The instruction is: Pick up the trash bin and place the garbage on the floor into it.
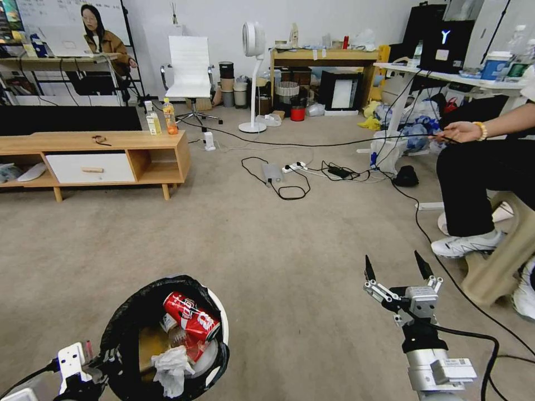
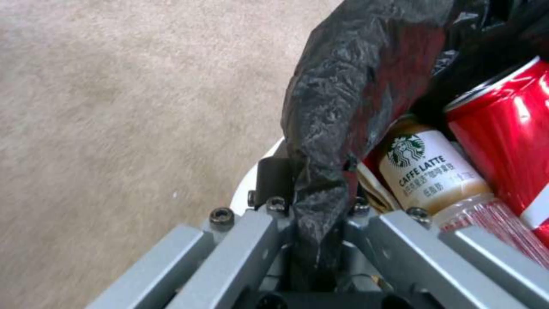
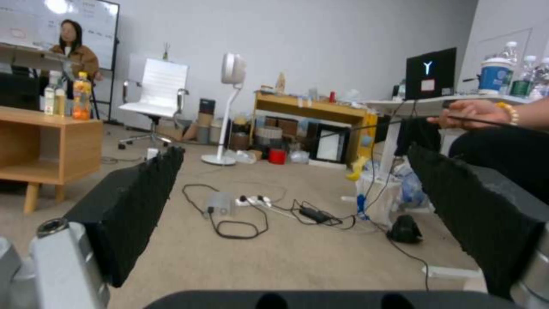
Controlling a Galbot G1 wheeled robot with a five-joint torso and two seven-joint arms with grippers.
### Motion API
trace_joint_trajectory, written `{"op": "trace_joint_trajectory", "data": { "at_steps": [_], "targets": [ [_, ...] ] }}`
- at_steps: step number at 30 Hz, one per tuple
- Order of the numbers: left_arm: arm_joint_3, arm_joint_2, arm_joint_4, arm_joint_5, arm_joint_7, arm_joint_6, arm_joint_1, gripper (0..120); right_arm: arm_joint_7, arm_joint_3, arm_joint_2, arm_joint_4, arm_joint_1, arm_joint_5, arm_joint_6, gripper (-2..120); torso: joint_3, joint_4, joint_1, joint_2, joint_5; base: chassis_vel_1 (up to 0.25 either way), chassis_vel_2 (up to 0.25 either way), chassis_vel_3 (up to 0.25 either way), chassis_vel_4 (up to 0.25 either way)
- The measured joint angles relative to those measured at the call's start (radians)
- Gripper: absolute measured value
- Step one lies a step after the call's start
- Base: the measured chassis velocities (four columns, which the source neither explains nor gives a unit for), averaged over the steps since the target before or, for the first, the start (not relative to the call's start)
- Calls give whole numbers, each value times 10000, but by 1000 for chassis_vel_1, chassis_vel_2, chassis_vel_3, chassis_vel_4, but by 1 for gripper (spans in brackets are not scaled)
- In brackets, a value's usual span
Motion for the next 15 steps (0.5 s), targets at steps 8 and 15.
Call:
{"op": "trace_joint_trajectory", "data": {
  "at_steps": [8,15],
  "targets": [
    [16,0,70,0,0,-18,-31,2,27,-21,2,-82,57,-5,20,100,0,-1,0,0,-2,-194,208,197,-198],
    [23,0,71,0,-2,-20,-28,2,41,-72,-63,-100,81,82,86,100,1,0,1,0,-1,-162,150,151,-131]
  ]
}}
